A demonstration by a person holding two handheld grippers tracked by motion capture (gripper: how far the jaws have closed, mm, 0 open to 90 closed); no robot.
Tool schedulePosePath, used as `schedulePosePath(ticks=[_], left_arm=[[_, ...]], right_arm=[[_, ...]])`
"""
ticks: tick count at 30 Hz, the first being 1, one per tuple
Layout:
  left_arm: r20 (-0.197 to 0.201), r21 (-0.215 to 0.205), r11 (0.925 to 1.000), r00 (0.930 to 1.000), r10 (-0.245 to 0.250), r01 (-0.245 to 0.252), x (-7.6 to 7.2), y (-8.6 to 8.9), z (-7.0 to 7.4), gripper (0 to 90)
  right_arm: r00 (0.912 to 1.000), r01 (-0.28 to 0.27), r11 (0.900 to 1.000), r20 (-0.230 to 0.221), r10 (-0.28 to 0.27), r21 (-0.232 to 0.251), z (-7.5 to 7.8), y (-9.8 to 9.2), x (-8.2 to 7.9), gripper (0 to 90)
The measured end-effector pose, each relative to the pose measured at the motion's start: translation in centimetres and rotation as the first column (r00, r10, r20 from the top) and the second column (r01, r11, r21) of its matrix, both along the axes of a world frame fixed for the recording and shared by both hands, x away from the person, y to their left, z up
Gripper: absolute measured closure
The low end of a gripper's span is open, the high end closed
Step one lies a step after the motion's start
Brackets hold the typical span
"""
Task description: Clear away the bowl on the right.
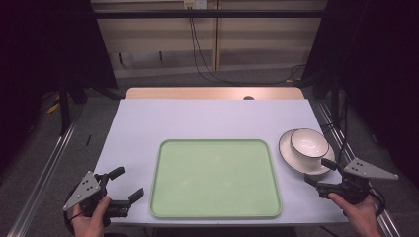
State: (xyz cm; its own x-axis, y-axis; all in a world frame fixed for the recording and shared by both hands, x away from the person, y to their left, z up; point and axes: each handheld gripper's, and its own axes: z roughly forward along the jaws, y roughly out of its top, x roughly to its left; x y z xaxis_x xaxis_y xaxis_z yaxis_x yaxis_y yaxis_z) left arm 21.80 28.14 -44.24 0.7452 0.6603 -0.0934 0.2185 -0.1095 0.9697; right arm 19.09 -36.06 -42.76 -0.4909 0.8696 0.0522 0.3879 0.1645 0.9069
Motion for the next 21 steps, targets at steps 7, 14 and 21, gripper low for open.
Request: schedulePosePath(ticks=[7, 14, 21], left_arm=[[0.003, 0.007, 1.0, 1.0, -0.007, 0.007, 0.0, 0.0, 0.0, 1.2], [-0.002, 0.003, 1.0, 1.0, -0.002, 0.002, 0.0, -0.2, 0.0, 1.2], [-0.002, 0.004, 1.0, 1.0, -0.003, 0.003, 0.1, -0.2, 0.0, 1.2]], right_arm=[[0.9989, 0.024, 1.0, -0.04, -0.024, -0.014, 0.7, -1.4, 0.9, 23.2], [0.9947, 0.016, 1.0, -0.101, -0.016, 0.003, 1.0, -2.8, 2.3, 20.8], [0.9891, 0.071, 0.997, -0.127, -0.074, -0.03, 1.3, -4.5, 3.4, 18.0]])
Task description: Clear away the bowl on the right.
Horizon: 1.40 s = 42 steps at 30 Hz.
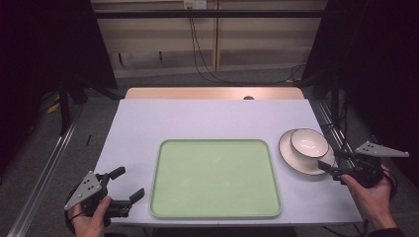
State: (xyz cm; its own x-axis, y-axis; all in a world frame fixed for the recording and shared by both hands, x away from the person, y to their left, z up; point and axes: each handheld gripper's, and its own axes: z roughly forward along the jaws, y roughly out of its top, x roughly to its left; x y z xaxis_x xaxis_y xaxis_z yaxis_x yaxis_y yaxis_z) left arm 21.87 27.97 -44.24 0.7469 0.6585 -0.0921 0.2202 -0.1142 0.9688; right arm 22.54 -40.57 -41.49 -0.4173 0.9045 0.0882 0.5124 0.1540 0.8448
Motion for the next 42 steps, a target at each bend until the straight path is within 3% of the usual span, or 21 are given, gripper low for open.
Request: schedulePosePath(ticks=[1, 5, 10, 15, 21, 24, 30, 32, 34, 35, 42], left_arm=[[0.0, 0.001, 1.0, 1.0, 0.001, -0.001, 0.0, 0.0, 0.0, 1.2], [0.001, 0.008, 1.0, 1.0, 0.003, -0.003, 0.0, 0.1, 0.0, 1.2], [-0.002, -0.004, 1.0, 1.0, 0.002, -0.002, 0.0, 0.1, 0.0, 1.3], [0.002, 0.006, 1.0, 1.0, -0.002, 0.002, 0.0, 0.0, 0.0, 1.4], [0.003, 0.002, 1.0, 1.0, -0.005, 0.005, 0.0, 0.1, 0.0, 1.5], [-0.001, 0.002, 1.0, 1.0, -0.006, 0.006, 0.0, 0.0, 0.0, 1.5], [0.0, 0.005, 1.0, 1.0, -0.002, 0.002, 0.1, 0.1, 0.0, 1.6], [-0.001, 0.003, 1.0, 1.0, -0.007, 0.007, 0.0, 0.0, 0.0, 1.6], [-0.003, 0.006, 1.0, 1.0, -0.007, 0.007, 0.1, 0.1, -0.1, 1.6], [-0.004, 0.007, 1.0, 1.0, -0.006, 0.006, 0.1, 0.1, -0.1, 1.6], [-0.007, 0.001, 1.0, 1.0, -0.006, 0.006, 0.1, -0.1, -0.1, 1.6]], right_arm=[[0.999, 0.028, 1.0, -0.036, -0.028, -0.005, -0.1, -0.4, 0.5, 14.4], [0.9969, 0.037, 0.999, -0.069, -0.037, -0.002, -0.2, -0.9, 1.2, 15.9], [0.9961, 0.042, 0.999, -0.077, -0.044, -0.021, 0.0, -1.1, 2.4, 22.0], [0.9966, 0.031, 0.998, -0.074, -0.035, -0.055, 0.5, -1.1, 4.1, 21.2], [0.9901, 0.015, 0.997, -0.138, -0.026, -0.079, 0.5, -1.1, 6.3, 26.5], [0.9888, 0.021, 0.996, -0.145, -0.034, -0.091, 0.1, -1.0, 7.0, 28.1], [0.9737, 0.028, 0.994, -0.222, -0.051, -0.107, -0.7, -1.5, 8.5, 31.5], [0.9747, 0.026, 0.994, -0.218, -0.049, -0.106, -1.2, -1.9, 8.8, 38.0], [0.9682, 0.028, 0.994, -0.244, -0.053, -0.105, -1.9, -2.0, 9.0, 38.9], [0.9607, 0.037, 0.994, -0.27, -0.064, -0.102, -2.0, -2.0, 9.0, 40.2], [0.9472, 0.022, 0.994, -0.316, -0.054, -0.103, -2.4, -1.8, 9.5, 46.3]])
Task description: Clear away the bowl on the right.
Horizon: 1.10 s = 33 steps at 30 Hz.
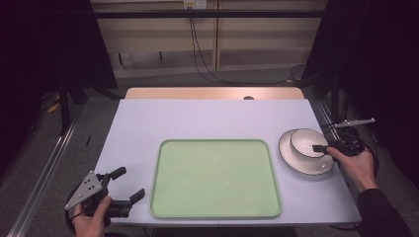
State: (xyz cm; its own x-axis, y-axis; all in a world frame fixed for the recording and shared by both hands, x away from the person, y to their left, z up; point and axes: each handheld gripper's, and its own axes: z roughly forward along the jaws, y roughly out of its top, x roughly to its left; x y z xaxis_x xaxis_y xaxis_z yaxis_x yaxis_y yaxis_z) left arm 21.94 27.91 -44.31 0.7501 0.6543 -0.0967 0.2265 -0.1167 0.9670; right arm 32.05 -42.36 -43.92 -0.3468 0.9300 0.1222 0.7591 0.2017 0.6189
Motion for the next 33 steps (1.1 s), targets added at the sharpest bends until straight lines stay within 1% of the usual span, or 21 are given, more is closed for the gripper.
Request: schedulePosePath(ticks=[2, 3, 4, 6, 7, 8, 10, 13, 14, 15, 17, 18, 19, 20, 22, 23, 24, 26, 28, 30, 33], left_arm=[[0.001, -0.003, 1.0, 1.0, 0.002, -0.002, 0.0, 0.02, 0.0, 1.6], [0.0, -0.003, 1.0, 1.0, 0.003, -0.003, 0.0, 0.01, -0.01, 1.6], [0.002, 0.011, 0.9999, 1.0, -0.001, 0.001, 0.02, 0.1, 0.01, 1.6], [0.0, -0.005, 1.0, 1.0, 0.002, -0.002, -0.02, 0.01, -0.01, 1.6], [-0.002, -0.005, 1.0, 1.0, 0.003, -0.003, -0.05, 0.02, -0.01, 1.6], [0.004, 0.006, 1.0, 1.0, -0.003, 0.003, -0.01, 0.12, 0.01, 1.6], [0.004, 0.006, 1.0, 1.0, -0.002, 0.002, -0.02, 0.14, 0.01, 1.6], [0.001, -0.004, 1.0, 1.0, 0.001, -0.001, -0.01, 0.04, -0.01, 1.6], [0.0, 0.002, 1.0, 1.0, -0.001, 0.001, -0.01, 0.07, -0.01, 1.6], [-0.002, -0.006, 1.0, 1.0, 0.002, -0.002, -0.03, 0.02, -0.02, 1.6], [-0.001, -0.007, 1.0, 1.0, 0.002, -0.002, -0.02, 0.02, -0.01, 1.6], [-0.001, -0.006, 1.0, 1.0, 0.001, -0.001, -0.02, 0.01, -0.02, 1.6], [0.0, -0.005, 1.0, 1.0, 0.0, 0.0, -0.01, 0.01, -0.01, 1.6], [0.001, -0.005, 1.0, 1.0, 0.0, 0.0, 0.0, 0.01, -0.01, 1.6], [0.005, 0.017, 0.9998, 0.9999, -0.01, 0.01, 0.04, 0.12, 0.02, 1.6], [0.005, 0.012, 0.9999, 1.0, -0.009, 0.009, 0.03, 0.11, 0.02, 1.6], [0.002, -0.002, 1.0, 1.0, -0.004, 0.004, 0.0, 0.01, -0.01, 1.6], [0.001, -0.003, 1.0, 1.0, -0.003, 0.003, -0.01, 0.01, -0.01, 1.6], [0.004, 0.011, 0.9999, 1.0, -0.008, 0.008, -0.01, 0.1, 0.03, 1.6], [-0.002, -0.003, 1.0, 1.0, -0.003, 0.003, -0.05, 0.01, 0.0, 1.6], [0.002, -0.001, 1.0, 1.0, -0.003, 0.003, -0.03, 0.04, 0.0, 1.6]], right_arm=[[0.9996, 0.01, 1.0, -0.026, -0.011, -0.012, -0.06, 0.11, 0.17, 50.5], [0.9994, 0.0, 1.0, -0.034, 0.0, -0.008, -0.13, 0.17, 0.25, 52.9], [0.9992, -0.003, 1.0, -0.04, 0.003, -0.006, -0.18, 0.25, 0.34, 53.0], [0.999, -0.004, 1.0, -0.045, 0.003, -0.014, -0.3, 0.34, 0.51, 54.9], [0.9988, -0.003, 1.0, -0.048, 0.003, -0.007, -0.38, 0.36, 0.58, 56.8], [0.9986, 0.004, 1.0, -0.052, -0.004, -0.009, -0.42, 0.29, 0.61, 57.8], [0.9982, 0.013, 1.0, -0.059, -0.013, 0.0, -0.46, 0.23, 0.69, 59.9], [0.9974, 0.025, 1.0, -0.067, -0.026, -0.011, -0.5, 0.26, 0.76, 62.1], [0.9975, 0.024, 1.0, -0.067, -0.025, -0.009, -0.54, 0.31, 0.81, 63.1], [0.9975, 0.031, 0.999, -0.063, -0.032, -0.008, -0.55, 0.35, 0.83, 64.6], [0.9967, 0.035, 0.999, -0.073, -0.036, -0.017, -0.48, 0.42, 0.88, 67.9], [0.9974, 0.03, 0.999, -0.065, -0.031, -0.013, -0.54, 0.43, 0.91, 69.9], [0.9968, 0.032, 0.999, -0.073, -0.033, -0.014, -0.5, 0.44, 0.93, 72.8], [0.9966, 0.043, 0.999, -0.07, -0.043, -0.005, -0.53, 0.48, 0.95, 74.3], [0.9961, 0.045, 0.999, -0.076, -0.045, 0.0, -0.5, 0.46, 1.01, 75.1], [0.9961, 0.044, 0.999, -0.077, -0.044, 0.005, -0.48, 0.44, 1.02, 75.4], [0.9958, 0.053, 0.999, -0.075, -0.053, 0.0, -0.46, 0.5, 1.01, 76.0], [0.9956, 0.048, 0.999, -0.082, -0.047, 0.011, -0.35, 0.39, 0.99, 78.0], [0.995, 0.056, 0.998, -0.083, -0.055, 0.014, -0.26, 0.37, 0.92, 79.4], [0.9951, 0.051, 0.998, -0.085, -0.049, 0.021, -0.15, 0.28, 0.91, 81.0], [0.9953, 0.048, 0.998, -0.086, -0.045, 0.031, -0.05, 0.27, 0.89, 82.5]])
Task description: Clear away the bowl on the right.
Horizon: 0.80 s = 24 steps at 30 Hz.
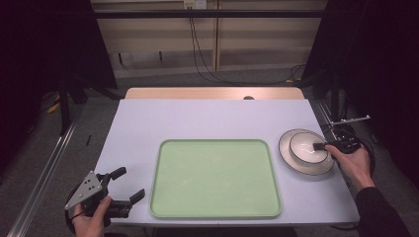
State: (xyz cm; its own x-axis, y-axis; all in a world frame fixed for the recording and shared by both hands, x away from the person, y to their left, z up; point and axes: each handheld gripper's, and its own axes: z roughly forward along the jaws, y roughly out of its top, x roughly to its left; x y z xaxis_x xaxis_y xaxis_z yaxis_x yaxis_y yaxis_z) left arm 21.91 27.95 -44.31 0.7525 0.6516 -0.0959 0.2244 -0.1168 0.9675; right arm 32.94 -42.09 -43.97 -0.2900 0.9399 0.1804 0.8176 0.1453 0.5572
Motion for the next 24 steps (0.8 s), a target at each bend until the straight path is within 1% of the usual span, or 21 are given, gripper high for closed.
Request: schedulePosePath(ticks=[1, 3, 6, 7, 8, 9, 10, 12, 14, 15, 16, 17, 19, 20, 24], left_arm=[[-0.002, -0.005, 1.0, 1.0, 0.002, -0.002, 0.0, -0.04, -0.01, 1.5], [0.0, 0.004, 1.0, 1.0, -0.003, 0.003, 0.03, -0.02, 0.0, 1.6], [0.0, 0.002, 1.0, 1.0, -0.002, 0.002, 0.03, -0.04, 0.01, 1.5], [0.001, 0.01, 0.9999, 1.0, -0.006, 0.006, 0.04, 0.02, 0.02, 1.6], [-0.001, -0.002, 1.0, 1.0, -0.002, 0.002, 0.01, -0.05, 0.0, 1.5], [0.001, 0.005, 1.0, 1.0, -0.003, 0.003, 0.02, 0.02, 0.01, 1.5], [-0.002, -0.005, 1.0, 1.0, 0.002, -0.002, 0.0, -0.04, -0.01, 1.6], [-0.001, -0.004, 1.0, 1.0, 0.002, -0.002, 0.01, -0.03, -0.01, 1.5], [0.0, -0.003, 1.0, 1.0, -0.001, 0.001, 0.03, -0.04, -0.01, 1.6], [0.001, 0.004, 1.0, 1.0, -0.002, 0.002, 0.02, -0.02, 0.0, 1.6], [0.003, 0.013, 0.9999, 1.0, -0.005, 0.005, 0.03, 0.02, 0.01, 1.5], [0.002, 0.014, 0.9999, 1.0, -0.006, 0.006, 0.04, 0.01, 0.01, 1.6], [0.004, 0.017, 0.9998, 1.0, -0.007, 0.007, 0.05, 0.03, 0.02, 1.5], [0.002, 0.011, 0.9999, 1.0, -0.005, 0.005, 0.03, 0.01, 0.01, 1.6], [-0.001, 0.008, 1.0, 1.0, -0.002, 0.002, 0.0, 0.03, 0.0, 1.5]], right_arm=[[1.0, 0.003, 1.0, -0.001, -0.003, 0.003, 0.03, 0.04, -0.02, 82.7], [1.0, 0.004, 1.0, -0.002, -0.004, 0.007, 0.03, 0.03, -0.02, 83.0], [1.0, -0.003, 1.0, -0.006, 0.003, 0.011, 0.06, 0.06, -0.05, 83.2], [1.0, -0.008, 1.0, -0.003, 0.008, 0.009, 0.07, 0.07, -0.06, 83.2], [0.9999, -0.012, 1.0, -0.001, 0.012, 0.009, 0.06, 0.08, -0.05, 83.2], [1.0, -0.01, 1.0, -0.002, 0.01, 0.01, 0.06, 0.08, -0.05, 83.2], [1.0, -0.009, 1.0, -0.004, 0.009, 0.009, 0.08, 0.08, -0.06, 83.2], [1.0, -0.003, 1.0, -0.006, 0.003, 0.011, 0.09, 0.08, -0.08, 83.2], [1.0, 0.001, 1.0, -0.003, -0.001, 0.014, 0.1, 0.07, -0.11, 83.2], [1.0, 0.002, 1.0, 0.002, -0.002, 0.024, 0.13, 0.07, -0.14, 83.1], [0.9999, 0.01, 1.0, 0.012, -0.01, 0.023, 0.21, 0.06, -0.18, 83.1], [0.9997, 0.021, 1.0, 0.012, -0.021, 0.023, 0.28, 0.05, -0.22, 83.1], [0.9997, 0.02, 0.999, 0.016, -0.02, 0.027, 0.29, -0.04, -0.24, 83.1], [0.9997, 0.017, 0.999, 0.019, -0.017, 0.027, 0.25, -0.15, -0.24, 83.1], [0.9995, 0.023, 0.999, 0.022, -0.024, 0.042, 0.26, -0.29, -0.3, 82.9]])
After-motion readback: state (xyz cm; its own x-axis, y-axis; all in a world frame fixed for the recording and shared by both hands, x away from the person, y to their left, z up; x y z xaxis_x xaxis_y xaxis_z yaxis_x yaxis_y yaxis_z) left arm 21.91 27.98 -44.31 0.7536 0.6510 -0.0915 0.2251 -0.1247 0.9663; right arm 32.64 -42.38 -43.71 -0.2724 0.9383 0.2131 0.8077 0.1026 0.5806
